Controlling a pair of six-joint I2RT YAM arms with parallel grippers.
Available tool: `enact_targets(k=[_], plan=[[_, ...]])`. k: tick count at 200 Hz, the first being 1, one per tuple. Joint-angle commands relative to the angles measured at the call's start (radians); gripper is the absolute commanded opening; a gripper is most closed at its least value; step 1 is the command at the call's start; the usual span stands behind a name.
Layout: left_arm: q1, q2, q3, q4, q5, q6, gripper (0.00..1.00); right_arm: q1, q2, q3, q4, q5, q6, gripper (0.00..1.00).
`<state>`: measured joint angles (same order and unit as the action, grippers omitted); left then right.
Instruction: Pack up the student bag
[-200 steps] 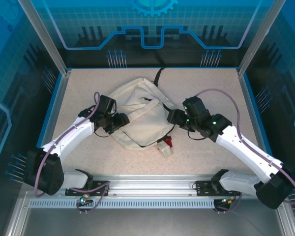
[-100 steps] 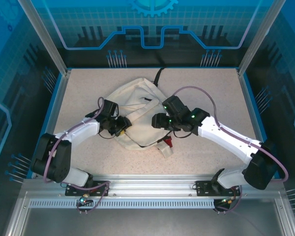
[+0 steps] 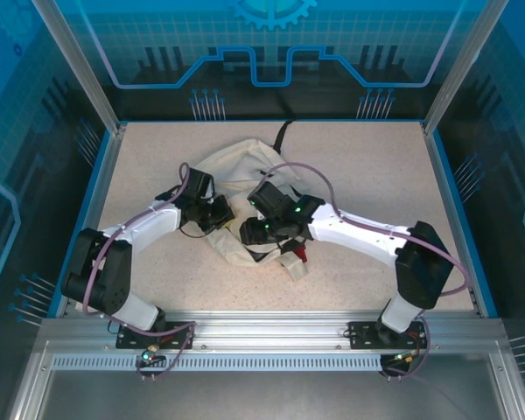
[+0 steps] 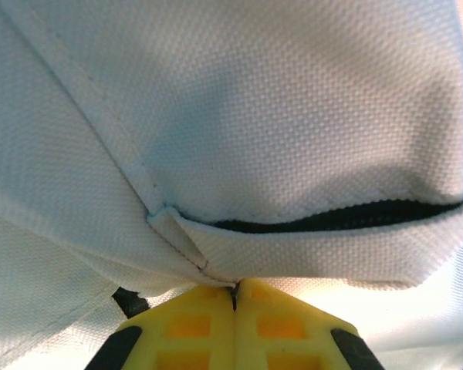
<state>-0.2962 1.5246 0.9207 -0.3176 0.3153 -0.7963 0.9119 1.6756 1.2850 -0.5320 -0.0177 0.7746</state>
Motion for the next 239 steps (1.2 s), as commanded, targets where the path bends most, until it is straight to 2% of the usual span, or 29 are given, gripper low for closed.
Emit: enact_targets(k=[1, 23, 66, 100, 115, 136, 152, 174, 214, 239], plan=[[0.008, 0.008, 0.085, 0.082, 0.079, 0.06, 0.0, 0.009, 0.055, 0.009, 0.095, -0.056, 0.044, 0.4], [0.008, 0.033, 0.137, 0.076, 0.089, 0.086, 0.0, 0.0, 0.102, 0.011, 0.158, -0.066, 0.074, 0.33], [0.012, 0.072, 0.176, 0.047, 0.057, 0.119, 0.0, -0.013, 0.184, 0.053, 0.183, -0.091, 0.066, 0.33], [0.029, 0.065, 0.162, 0.015, 0.039, 0.134, 0.0, -0.02, 0.159, 0.029, 0.199, -0.085, 0.06, 0.35], [0.034, 0.055, 0.15, 0.001, 0.046, 0.133, 0.11, -0.029, 0.127, -0.001, 0.227, -0.09, 0.063, 0.35], [0.04, 0.02, 0.12, -0.023, 0.049, 0.118, 0.37, -0.041, 0.074, -0.052, 0.266, -0.089, 0.073, 0.35], [0.046, -0.018, 0.083, -0.038, 0.047, 0.099, 0.47, -0.05, 0.044, -0.084, 0.283, -0.084, 0.086, 0.35], [0.051, -0.075, 0.015, -0.055, 0.036, 0.047, 0.51, -0.062, 0.029, -0.108, 0.295, -0.1, 0.106, 0.34], [0.051, -0.193, -0.124, -0.049, 0.033, -0.05, 0.52, -0.062, 0.03, -0.112, 0.299, -0.111, 0.122, 0.34], [0.049, -0.24, -0.168, -0.1, 0.024, -0.086, 0.52, -0.061, 0.05, -0.101, 0.29, -0.119, 0.124, 0.34]])
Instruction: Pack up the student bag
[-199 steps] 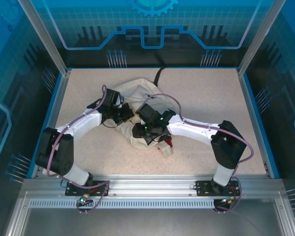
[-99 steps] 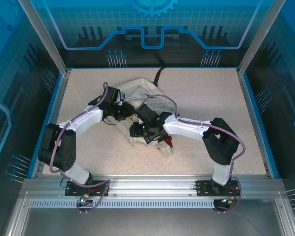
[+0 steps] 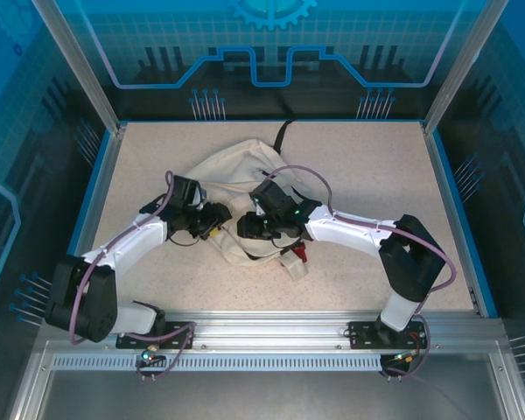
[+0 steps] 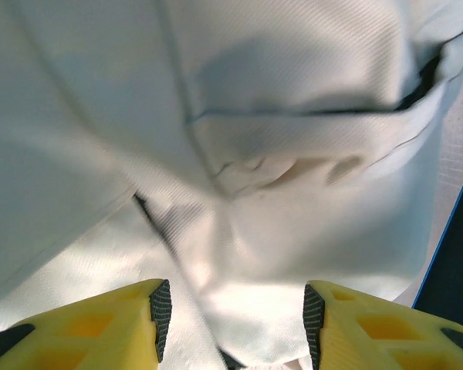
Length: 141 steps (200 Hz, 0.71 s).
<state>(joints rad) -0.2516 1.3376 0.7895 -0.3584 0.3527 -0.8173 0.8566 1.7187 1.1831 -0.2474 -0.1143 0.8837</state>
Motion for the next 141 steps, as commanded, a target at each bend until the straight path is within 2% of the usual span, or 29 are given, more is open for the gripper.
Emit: enact_targets(k=[1, 48, 82, 105, 141], plan=[[0.005, -0.055, -0.038, -0.061, -0.013, -0.066, 0.52, -0.006, 0.007, 0.001, 0.005, -0.023, 0.015, 0.34], [-0.013, -0.031, -0.022, -0.189, 0.003, -0.048, 0.53, -0.007, 0.018, 0.0, 0.0, -0.019, 0.026, 0.33], [-0.051, 0.064, -0.005, -0.152, 0.059, -0.023, 0.52, -0.007, 0.02, 0.002, -0.006, -0.015, 0.028, 0.33], [-0.082, 0.117, 0.003, -0.149, 0.062, -0.004, 0.33, -0.007, 0.024, 0.006, -0.015, -0.016, 0.024, 0.33], [-0.084, 0.097, -0.062, -0.157, -0.004, 0.015, 0.21, -0.003, 0.048, 0.04, -0.059, -0.022, -0.01, 0.33]])
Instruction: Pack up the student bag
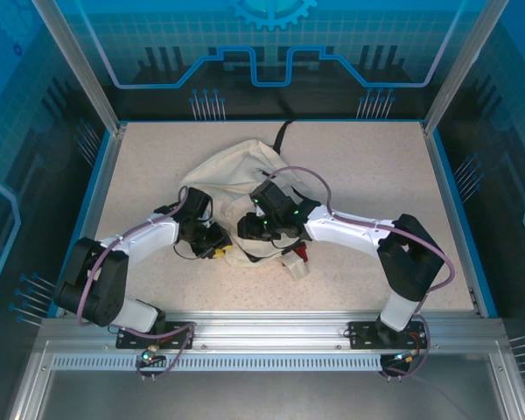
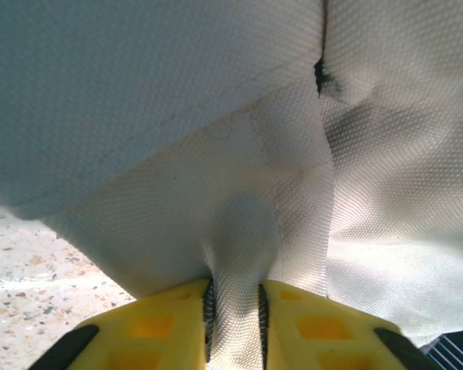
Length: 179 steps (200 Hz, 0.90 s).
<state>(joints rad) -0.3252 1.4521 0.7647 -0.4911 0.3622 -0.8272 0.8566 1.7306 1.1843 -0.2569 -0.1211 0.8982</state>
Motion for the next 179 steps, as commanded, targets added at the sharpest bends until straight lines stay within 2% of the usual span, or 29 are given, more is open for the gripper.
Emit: enact_targets(k=[1, 38, 80, 128, 179], plan=[[-0.01, -0.019, -0.039, -0.022, -0.014, 0.025, 0.21, -0.002, 0.038, 0.04, -0.052, -0.016, -0.025, 0.33], [-0.009, -0.036, -0.094, 0.004, -0.029, 0.031, 0.11, 0.021, 0.122, 0.117, -0.113, -0.042, -0.061, 0.28], [-0.001, -0.046, -0.13, 0.011, -0.045, 0.044, 0.08, 0.04, 0.183, 0.173, -0.138, -0.083, -0.088, 0.22], [0.0, -0.044, -0.146, 0.023, -0.053, 0.042, 0.0, 0.067, 0.25, 0.227, -0.194, -0.07, -0.116, 0.21], [0.013, -0.037, -0.17, 0.035, -0.061, 0.03, 0.0, 0.074, 0.333, 0.305, -0.243, -0.031, -0.172, 0.2]])
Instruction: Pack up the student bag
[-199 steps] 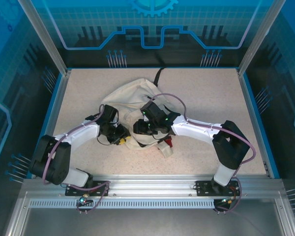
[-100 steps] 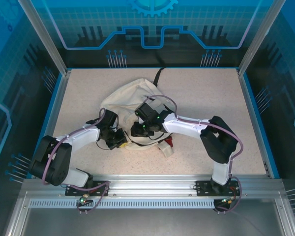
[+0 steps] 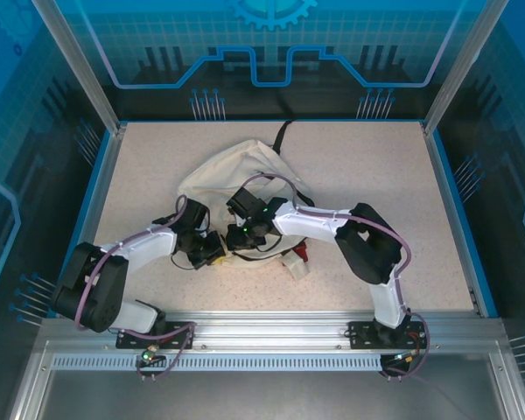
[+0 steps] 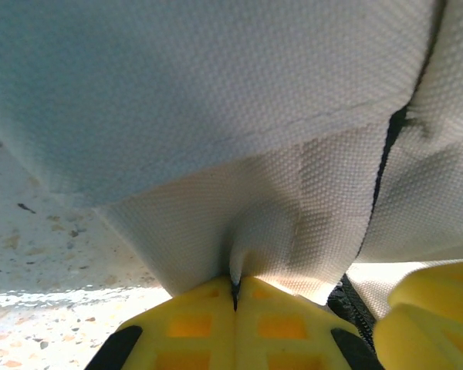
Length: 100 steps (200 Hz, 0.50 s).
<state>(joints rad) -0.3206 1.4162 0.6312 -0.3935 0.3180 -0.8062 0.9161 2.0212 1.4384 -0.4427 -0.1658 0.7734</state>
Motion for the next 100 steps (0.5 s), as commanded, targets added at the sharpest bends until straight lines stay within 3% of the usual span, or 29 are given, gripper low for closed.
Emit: enact_targets(k=[1, 59, 100], plan=[[0.009, -0.002, -0.037, -0.062, -0.017, 0.009, 0.0, 0.015, 0.044, 0.051, -0.059, 0.014, -0.048, 0.2], [0.016, 0.001, -0.041, -0.036, 0.0, 0.008, 0.0, 0.035, 0.112, 0.095, -0.083, -0.018, -0.133, 0.23], [0.021, 0.004, -0.047, -0.024, 0.001, 0.009, 0.0, 0.038, 0.143, 0.111, -0.079, -0.039, -0.18, 0.16]])
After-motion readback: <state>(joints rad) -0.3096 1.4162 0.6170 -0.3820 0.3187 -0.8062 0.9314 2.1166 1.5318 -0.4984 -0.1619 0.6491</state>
